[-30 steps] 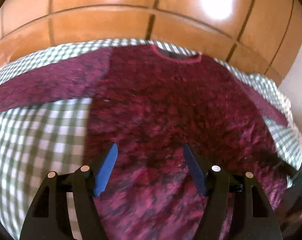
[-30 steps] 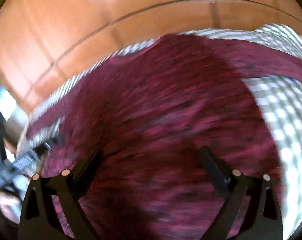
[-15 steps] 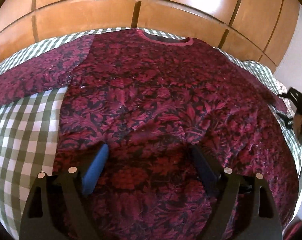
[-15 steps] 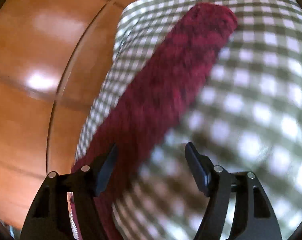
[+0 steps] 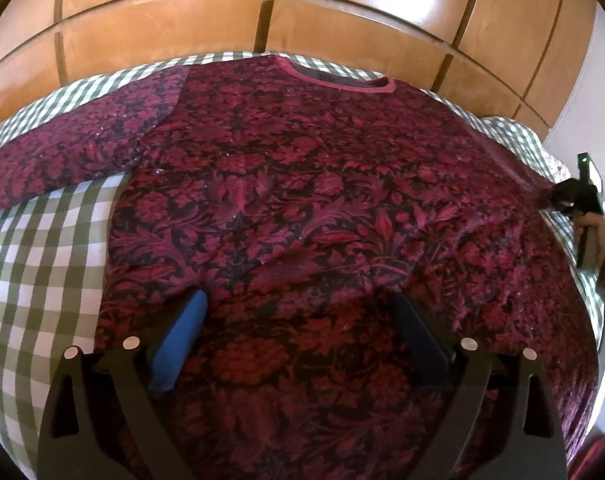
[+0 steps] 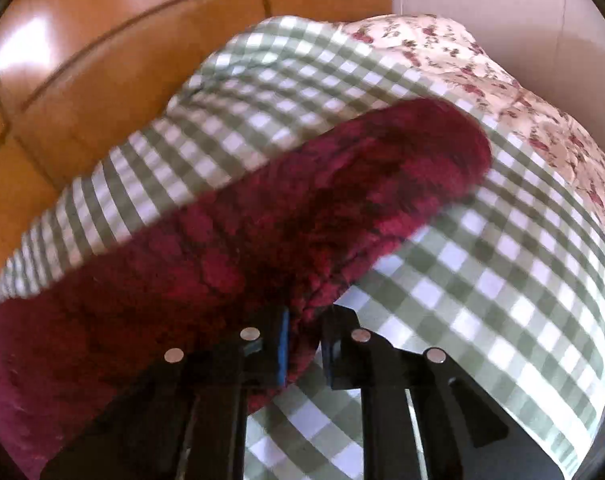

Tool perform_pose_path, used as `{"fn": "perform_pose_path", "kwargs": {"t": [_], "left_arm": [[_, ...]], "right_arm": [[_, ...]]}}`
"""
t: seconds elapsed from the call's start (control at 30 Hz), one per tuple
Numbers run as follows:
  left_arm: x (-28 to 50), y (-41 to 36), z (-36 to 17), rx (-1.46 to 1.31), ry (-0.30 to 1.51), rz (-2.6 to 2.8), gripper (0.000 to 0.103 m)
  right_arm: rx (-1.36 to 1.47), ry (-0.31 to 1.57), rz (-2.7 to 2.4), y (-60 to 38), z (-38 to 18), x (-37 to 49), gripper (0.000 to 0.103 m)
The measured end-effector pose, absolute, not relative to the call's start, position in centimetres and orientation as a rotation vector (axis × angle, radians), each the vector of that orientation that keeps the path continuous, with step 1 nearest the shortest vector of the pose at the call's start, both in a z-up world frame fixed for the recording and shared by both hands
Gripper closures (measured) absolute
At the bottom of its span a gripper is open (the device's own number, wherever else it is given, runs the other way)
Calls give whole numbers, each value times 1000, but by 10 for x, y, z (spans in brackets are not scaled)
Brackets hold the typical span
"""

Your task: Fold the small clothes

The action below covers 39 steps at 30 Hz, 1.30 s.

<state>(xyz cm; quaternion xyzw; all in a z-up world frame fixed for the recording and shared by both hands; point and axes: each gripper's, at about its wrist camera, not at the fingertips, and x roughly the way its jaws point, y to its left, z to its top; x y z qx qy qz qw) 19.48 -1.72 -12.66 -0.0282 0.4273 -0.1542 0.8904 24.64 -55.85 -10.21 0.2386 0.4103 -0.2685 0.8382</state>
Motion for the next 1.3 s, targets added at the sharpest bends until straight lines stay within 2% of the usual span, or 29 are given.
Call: {"fn": "perform_pose_path", "kwargs": {"t": [0.03,0.1,0.13,0.17,0.2,0.47,0.7,0.8,0.87,0.97,1.17,1.3], "left_arm": [[195,-17,-127,-58,888,-319,10],[195,-17,-127,-61,887,-321,10],[196,-16,-127,-64,887,-326,9],[196,-16,-127,-65,887,-327,9],[196,-15,-127,-63,885,-327,9],[194,-15,-125,-62,882,-322,9],[181,-15,-123,-47,875,-309,9],[173,-14,-123,-43,869,-303,9],[167,-14,-123,-36,866,-298,9],[157,-16,-123,-20,858,-287,9],[152,-12,-121,-25,864,-294,9],[160,6,-108,-133,886,-276,19]], "right_arm": [[540,847,-566,-560,-103,242,86],[626,833,-531,-561,-101,231,77],[649,830,-505,-560,-98,226,57],[663,820,-468,-554,-93,218,42],[668,813,-442,-547,-87,213,38],[530,870,35,-416,-46,168,38],[364,979,322,-307,-55,97,39],[290,1038,304,-293,-78,64,39],[223,995,276,-292,-83,45,49],[203,976,248,-298,-85,30,53],[16,952,226,-287,-86,24,53],[37,957,231,-293,-89,21,53]]}}
